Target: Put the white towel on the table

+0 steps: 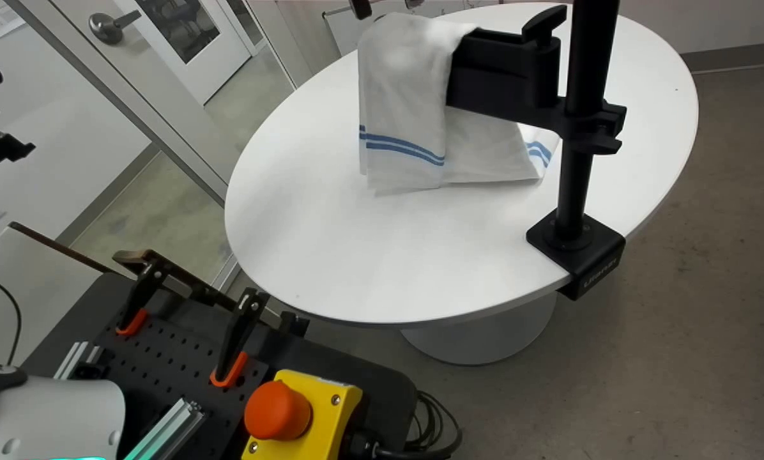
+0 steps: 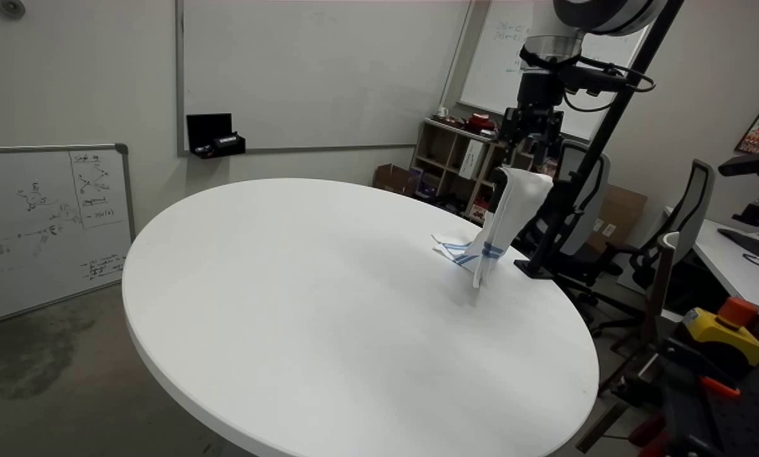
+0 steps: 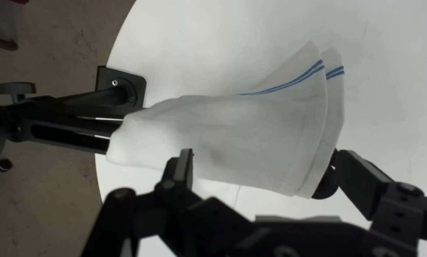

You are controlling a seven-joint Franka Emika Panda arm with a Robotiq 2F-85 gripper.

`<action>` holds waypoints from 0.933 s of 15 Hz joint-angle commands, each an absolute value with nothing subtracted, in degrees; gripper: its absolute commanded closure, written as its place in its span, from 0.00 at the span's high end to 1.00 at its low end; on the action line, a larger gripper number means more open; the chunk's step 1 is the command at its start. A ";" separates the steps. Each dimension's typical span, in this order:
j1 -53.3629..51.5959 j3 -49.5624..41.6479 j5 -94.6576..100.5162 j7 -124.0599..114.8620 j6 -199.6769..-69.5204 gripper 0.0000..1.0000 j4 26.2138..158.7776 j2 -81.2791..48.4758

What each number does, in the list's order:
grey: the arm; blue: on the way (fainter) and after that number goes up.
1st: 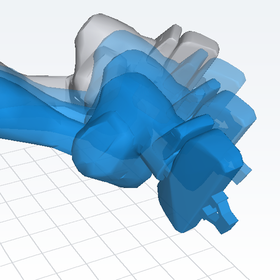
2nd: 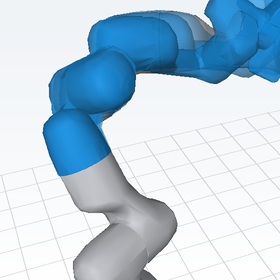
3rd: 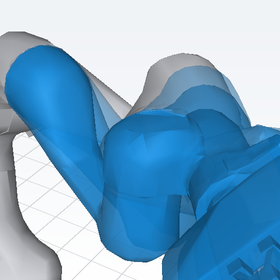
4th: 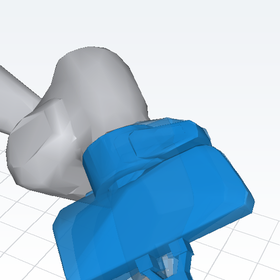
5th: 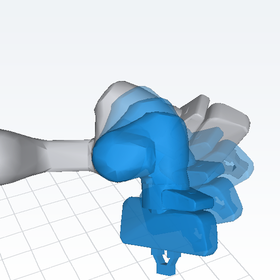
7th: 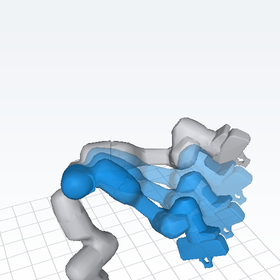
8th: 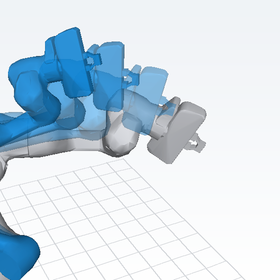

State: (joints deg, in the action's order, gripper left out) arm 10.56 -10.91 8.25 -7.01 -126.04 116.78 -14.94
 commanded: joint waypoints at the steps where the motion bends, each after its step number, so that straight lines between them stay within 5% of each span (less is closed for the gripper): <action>1: 10.10 -11.33 8.49 -8.38 -126.30 0.84 114.81 -16.75; 2: 10.11 -11.32 8.46 -8.41 -126.29 0.68 114.66 -16.96; 11: 10.19 -11.27 7.90 -8.46 -125.92 0.01 114.21 -17.15; 14: 10.30 -11.17 7.37 -8.34 -125.84 0.00 114.15 -17.08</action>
State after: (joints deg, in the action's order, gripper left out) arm 10.47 -10.91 8.17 -7.73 -126.04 115.42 -16.05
